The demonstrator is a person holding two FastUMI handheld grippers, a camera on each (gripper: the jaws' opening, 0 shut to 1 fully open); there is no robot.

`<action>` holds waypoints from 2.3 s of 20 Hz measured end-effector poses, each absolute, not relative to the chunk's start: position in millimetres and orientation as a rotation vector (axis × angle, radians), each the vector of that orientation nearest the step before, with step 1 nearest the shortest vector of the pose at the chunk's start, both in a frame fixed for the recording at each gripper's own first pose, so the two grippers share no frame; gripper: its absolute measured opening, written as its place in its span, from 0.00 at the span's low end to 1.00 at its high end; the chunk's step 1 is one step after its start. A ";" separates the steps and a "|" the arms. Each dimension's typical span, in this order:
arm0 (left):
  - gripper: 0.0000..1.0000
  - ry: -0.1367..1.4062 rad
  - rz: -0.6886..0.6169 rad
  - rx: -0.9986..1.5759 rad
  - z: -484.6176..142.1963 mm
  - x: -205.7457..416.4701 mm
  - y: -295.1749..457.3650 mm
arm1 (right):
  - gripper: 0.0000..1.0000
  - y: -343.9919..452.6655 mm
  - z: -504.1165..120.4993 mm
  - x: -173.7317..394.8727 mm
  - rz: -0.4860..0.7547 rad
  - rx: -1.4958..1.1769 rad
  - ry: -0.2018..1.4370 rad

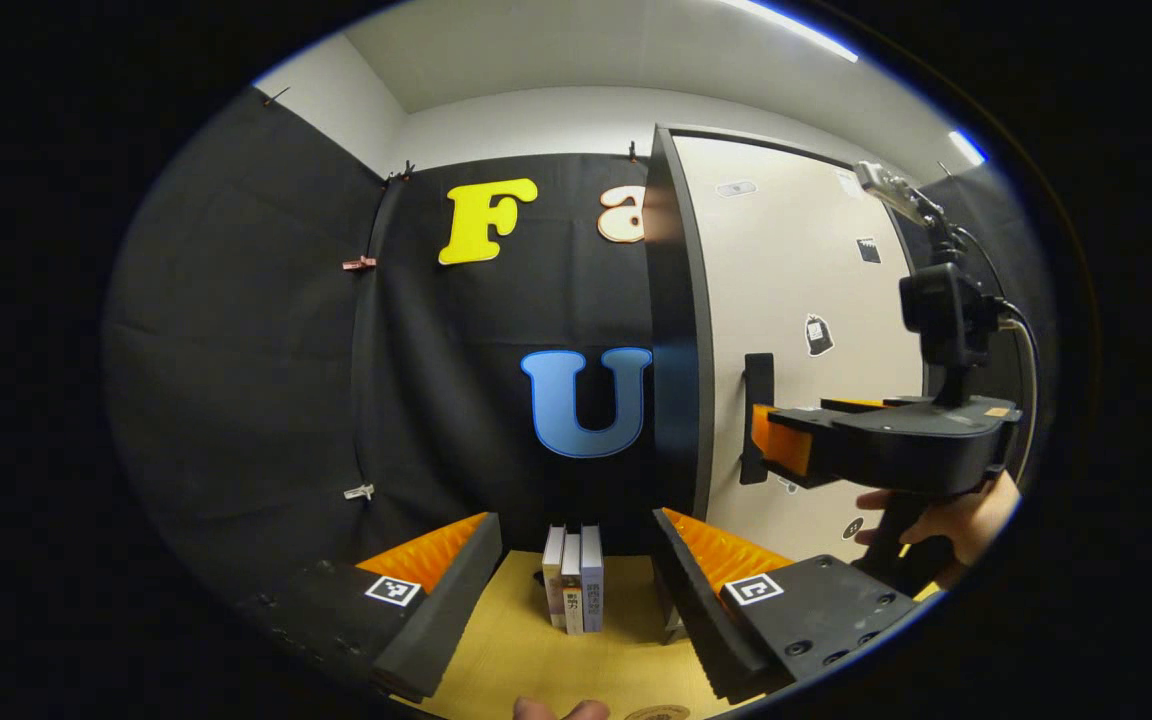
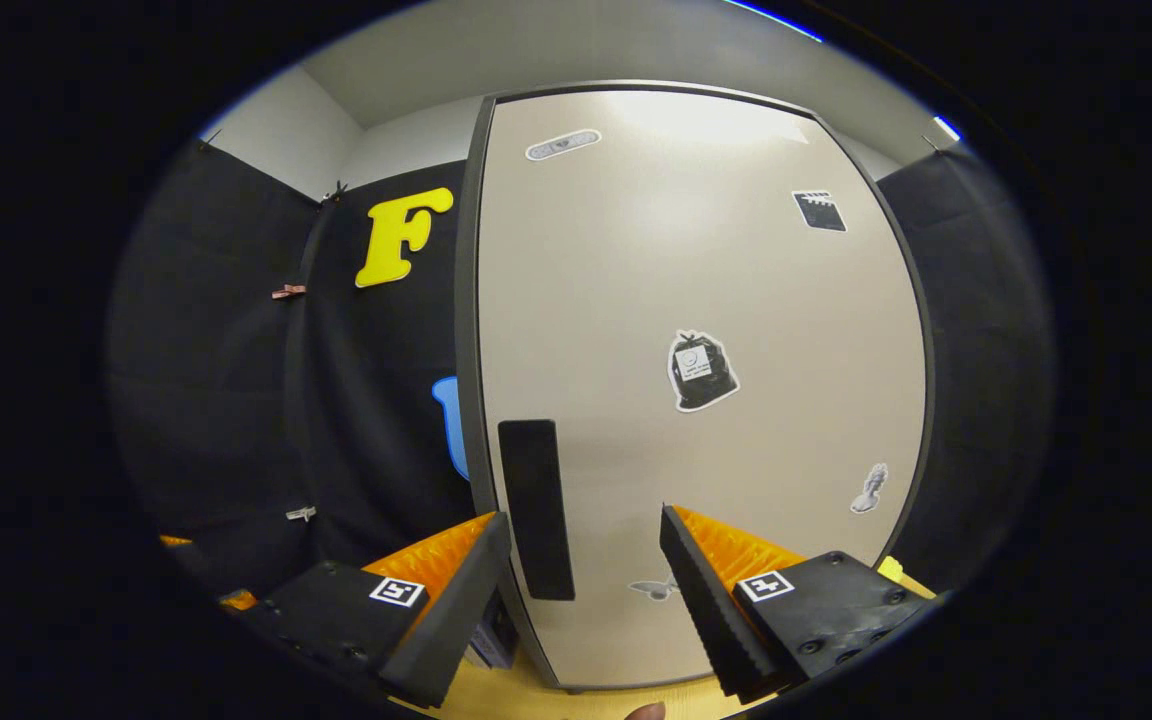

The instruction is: Open the cabinet door with the right hand, grasp the bottle in the cabinet with the left hand and place it on the coaster, then close the cabinet door with the right hand.

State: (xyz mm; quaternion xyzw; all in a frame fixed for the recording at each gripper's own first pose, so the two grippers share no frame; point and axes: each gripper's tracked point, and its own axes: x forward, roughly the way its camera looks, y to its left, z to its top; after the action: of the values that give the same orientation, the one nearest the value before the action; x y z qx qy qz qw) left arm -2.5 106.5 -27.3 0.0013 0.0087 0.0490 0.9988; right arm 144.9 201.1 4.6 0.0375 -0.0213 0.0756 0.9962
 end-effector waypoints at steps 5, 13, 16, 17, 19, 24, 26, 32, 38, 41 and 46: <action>0.95 0.026 0.112 -0.012 -33.6 1.2 115.8 | 0.72 223.3 1.7 165.5 0.152 0.105 -0.047; 0.95 0.039 0.126 -0.028 -38.4 -8.4 115.8 | 0.17 228.7 -2.7 168.0 0.171 0.059 -0.022; 0.95 0.038 0.131 -0.026 -35.8 -9.2 115.1 | 0.17 227.7 -2.6 159.7 0.214 0.051 -0.006; 0.94 0.035 0.131 -0.025 -34.2 -7.8 115.5 | 0.17 227.9 -1.3 152.9 0.233 0.050 -0.003; 0.94 0.025 0.132 -0.024 -29.9 -3.2 116.5 | 0.16 229.3 4.9 134.0 0.281 0.069 0.001; 0.94 0.015 0.135 0.000 -18.9 3.4 107.1 | 0.17 216.2 11.6 100.5 0.384 0.092 0.022; 0.95 0.005 0.131 0.022 -16.2 -2.2 97.5 | 0.17 203.2 11.2 80.0 0.407 0.088 0.024; 0.94 -0.027 0.099 0.011 -2.7 6.8 66.1 | 0.16 163.5 13.5 32.9 0.428 0.095 0.037; 0.94 -0.042 0.047 -0.008 -0.5 9.1 26.1 | 0.16 110.3 15.8 -0.3 0.364 0.117 0.046; 0.94 -0.046 0.014 -0.014 1.3 12.6 5.6 | 0.16 82.6 17.9 -10.8 0.304 0.124 0.039; 0.94 -0.056 -0.037 -0.020 5.3 14.9 -30.7 | 0.15 38.6 18.5 -24.3 0.238 0.147 0.048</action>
State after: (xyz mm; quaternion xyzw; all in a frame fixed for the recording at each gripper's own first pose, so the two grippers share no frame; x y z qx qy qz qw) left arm 14.9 -30.7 5.3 -0.0101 -0.0277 -0.0184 0.9994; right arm -24.3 38.6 18.5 0.0734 0.0239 0.1188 0.9899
